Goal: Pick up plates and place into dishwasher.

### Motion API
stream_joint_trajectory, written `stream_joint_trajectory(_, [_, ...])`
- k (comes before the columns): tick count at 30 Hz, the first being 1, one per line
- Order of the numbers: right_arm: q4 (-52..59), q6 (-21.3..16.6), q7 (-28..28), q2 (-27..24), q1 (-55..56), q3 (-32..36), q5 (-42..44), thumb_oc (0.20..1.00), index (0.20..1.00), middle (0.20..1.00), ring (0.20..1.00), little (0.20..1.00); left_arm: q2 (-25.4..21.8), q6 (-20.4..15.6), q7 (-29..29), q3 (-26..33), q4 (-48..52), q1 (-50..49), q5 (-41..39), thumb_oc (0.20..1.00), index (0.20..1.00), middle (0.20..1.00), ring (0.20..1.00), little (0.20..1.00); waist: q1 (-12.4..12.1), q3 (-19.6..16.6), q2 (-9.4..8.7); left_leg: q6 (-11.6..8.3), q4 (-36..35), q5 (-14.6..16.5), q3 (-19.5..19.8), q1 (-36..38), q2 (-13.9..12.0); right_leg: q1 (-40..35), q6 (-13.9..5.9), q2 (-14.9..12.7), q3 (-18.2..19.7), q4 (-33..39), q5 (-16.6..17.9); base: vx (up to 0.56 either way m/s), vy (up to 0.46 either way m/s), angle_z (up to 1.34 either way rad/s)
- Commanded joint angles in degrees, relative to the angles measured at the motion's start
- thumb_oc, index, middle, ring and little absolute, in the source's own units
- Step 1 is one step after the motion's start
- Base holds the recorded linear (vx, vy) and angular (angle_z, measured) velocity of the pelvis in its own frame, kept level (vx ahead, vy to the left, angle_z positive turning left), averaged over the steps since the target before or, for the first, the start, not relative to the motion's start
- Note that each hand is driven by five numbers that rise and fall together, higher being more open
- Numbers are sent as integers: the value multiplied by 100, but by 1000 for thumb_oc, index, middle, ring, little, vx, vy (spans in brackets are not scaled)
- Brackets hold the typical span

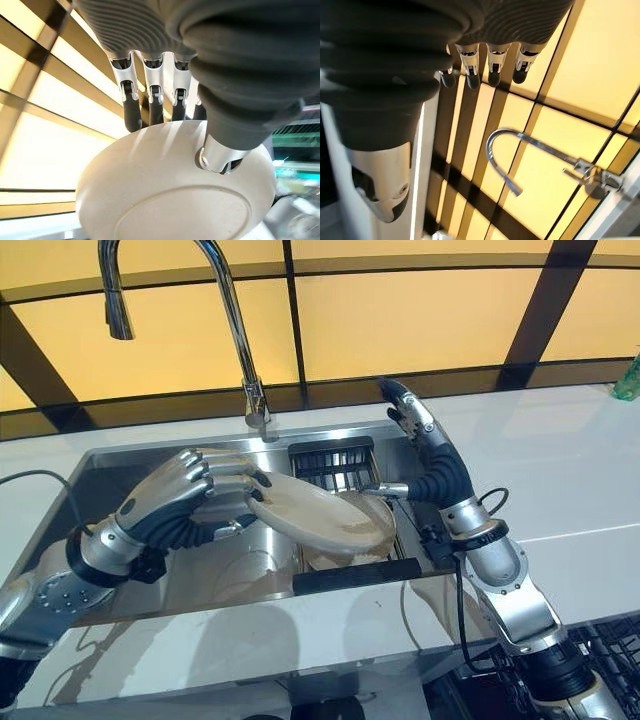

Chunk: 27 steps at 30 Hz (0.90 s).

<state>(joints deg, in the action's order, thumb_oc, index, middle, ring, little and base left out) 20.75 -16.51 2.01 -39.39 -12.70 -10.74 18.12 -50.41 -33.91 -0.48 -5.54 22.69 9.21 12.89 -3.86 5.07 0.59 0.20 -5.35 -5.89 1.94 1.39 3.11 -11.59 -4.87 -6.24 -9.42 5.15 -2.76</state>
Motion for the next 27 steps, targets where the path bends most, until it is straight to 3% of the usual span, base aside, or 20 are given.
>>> stream_joint_trajectory(1, [493, -57, 430, -334, -570, -280, 89, 1000, 1000, 1000, 1000, 1000, 189, 155, -70, -56, 123, 520, -820, 200, 200, 200, 200, 200, -58, -436, -75, -244, 35, 795, -110, 376, -242, 618, -404, -187, 87, -15, 361, 0, 0, 0])
stream_joint_trajectory(6, [608, -49, 840, -519, -646, -358, 4, 1000, 1000, 1000, 1000, 1000, 217, 207, -108, 6, 96, 563, -771, 200, 200, 200, 200, 200, -37, -489, -100, -246, 35, 795, -133, 375, -246, 615, -376, -155, 122, -15, 348, 0, 0, 0])
stream_joint_trajectory(13, [403, -163, 227, -819, -548, 134, -243, 1000, 1000, 1000, 1000, 1000, 37, 96, 141, 286, -1, 296, -693, 200, 200, 200, 200, 200, 0, -508, -105, -244, 35, 852, -184, 414, -274, 578, -356, -117, 154, -15, 300, -6, -2, 0])
stream_joint_trajectory(19, [88, -418, -622, -782, -240, 1061, -565, 1000, 1000, 1000, 1000, 1000, 41, 151, 235, 751, -198, -86, -604, 200, 200, 200, 200, 200, 38, -526, -105, -230, 35, 808, -227, 368, -298, 632, -333, -85, 195, -15, 347, -15, -14, -2])
stream_joint_trajectory(27, [-669, -814, -2553, -435, -279, 1853, -814, 1000, 1000, 1000, 1000, 1000, 12, 53, 261, 761, -583, -211, -473, 200, 200, 200, 200, 200, 75, -533, -51, -216, 35, 824, -218, 369, -312, 654, -298, -34, 304, -15, 349, -4, -8, -3])
